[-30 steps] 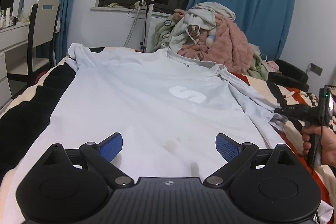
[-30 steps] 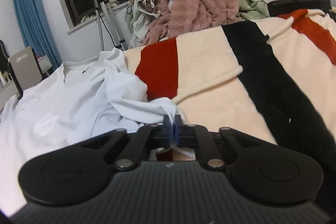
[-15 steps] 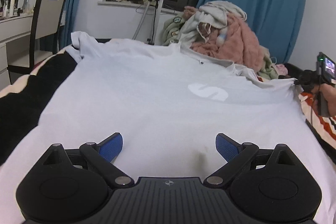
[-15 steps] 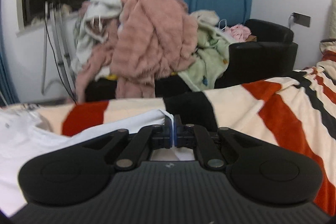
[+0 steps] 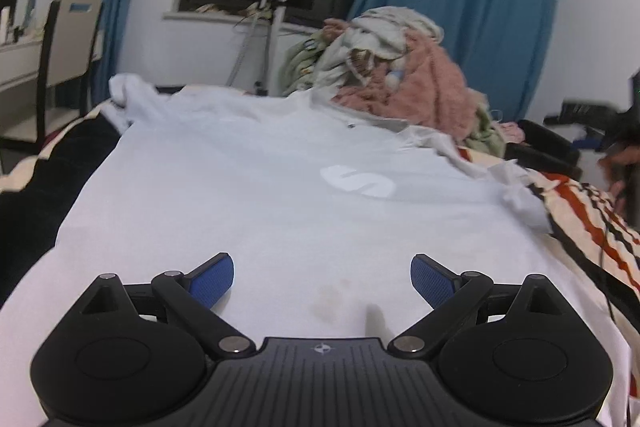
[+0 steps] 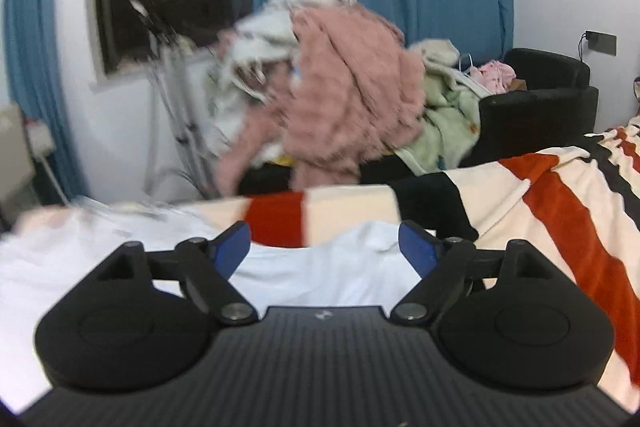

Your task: Fold clothes

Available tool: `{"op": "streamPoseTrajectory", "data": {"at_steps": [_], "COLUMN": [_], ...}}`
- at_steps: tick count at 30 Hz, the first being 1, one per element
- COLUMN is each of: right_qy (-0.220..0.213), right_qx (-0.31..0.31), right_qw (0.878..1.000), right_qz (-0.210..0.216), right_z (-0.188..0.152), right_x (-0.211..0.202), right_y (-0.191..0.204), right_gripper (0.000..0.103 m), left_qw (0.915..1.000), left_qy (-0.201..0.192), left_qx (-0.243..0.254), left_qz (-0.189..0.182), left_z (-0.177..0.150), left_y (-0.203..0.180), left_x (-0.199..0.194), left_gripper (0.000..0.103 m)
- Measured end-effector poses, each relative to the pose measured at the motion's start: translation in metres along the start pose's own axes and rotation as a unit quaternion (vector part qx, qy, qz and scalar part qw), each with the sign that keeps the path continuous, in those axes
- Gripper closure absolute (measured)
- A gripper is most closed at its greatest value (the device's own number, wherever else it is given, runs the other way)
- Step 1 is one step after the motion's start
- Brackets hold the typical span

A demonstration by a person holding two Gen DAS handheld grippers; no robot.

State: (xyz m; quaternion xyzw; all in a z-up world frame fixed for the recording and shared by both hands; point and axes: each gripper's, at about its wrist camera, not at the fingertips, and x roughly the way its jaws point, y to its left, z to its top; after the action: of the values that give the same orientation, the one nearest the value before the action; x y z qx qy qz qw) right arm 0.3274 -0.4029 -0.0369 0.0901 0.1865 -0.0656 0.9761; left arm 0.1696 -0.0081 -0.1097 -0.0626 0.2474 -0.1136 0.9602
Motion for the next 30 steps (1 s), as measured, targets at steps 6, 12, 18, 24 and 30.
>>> {"op": "streamPoseTrajectory", "data": {"at_steps": [6, 12, 18, 24, 30], "right_qy": [-0.027, -0.018, -0.072, -0.1, -0.093], "right_qx": [0.036, 0.089, 0.136, 0.207, 0.227], "right_qw": [0.998, 0.993, 0.986, 0.971, 0.966], "right_qz": [0.04, 0.068, 0.068, 0.064, 0.078], "right_z": [-0.02, -0.089, -0.134, -0.141, -0.145], "right_x": [-0.16, -0.282, -0.342, -0.339, -0.336], "right_y": [0.035, 0.044, 0.017, -0.018, -0.029], "right_gripper": [0.021, 0.02, 0.02, 0.018, 0.018], "left_qw": [0.9989, 0.9938, 0.9773, 0.9506, 0.9526], "left_qy": [0.007, 0.022, 0.065, 0.099, 0.132], "left_qx": [0.0, 0.038, 0.061, 0.089, 0.146], "left_qz": [-0.046, -0.103, -0.192, -0.28, -0.232], "left_z": [-0.002, -0.015, -0.042, -0.085, -0.129], "left_y": [-0.014, -0.046, -0.098, -0.177, -0.226], "left_x": [-0.032, -0.073, -0.098, -0.098, -0.072], "left_gripper": [0.006, 0.009, 0.016, 0.021, 0.074]}}
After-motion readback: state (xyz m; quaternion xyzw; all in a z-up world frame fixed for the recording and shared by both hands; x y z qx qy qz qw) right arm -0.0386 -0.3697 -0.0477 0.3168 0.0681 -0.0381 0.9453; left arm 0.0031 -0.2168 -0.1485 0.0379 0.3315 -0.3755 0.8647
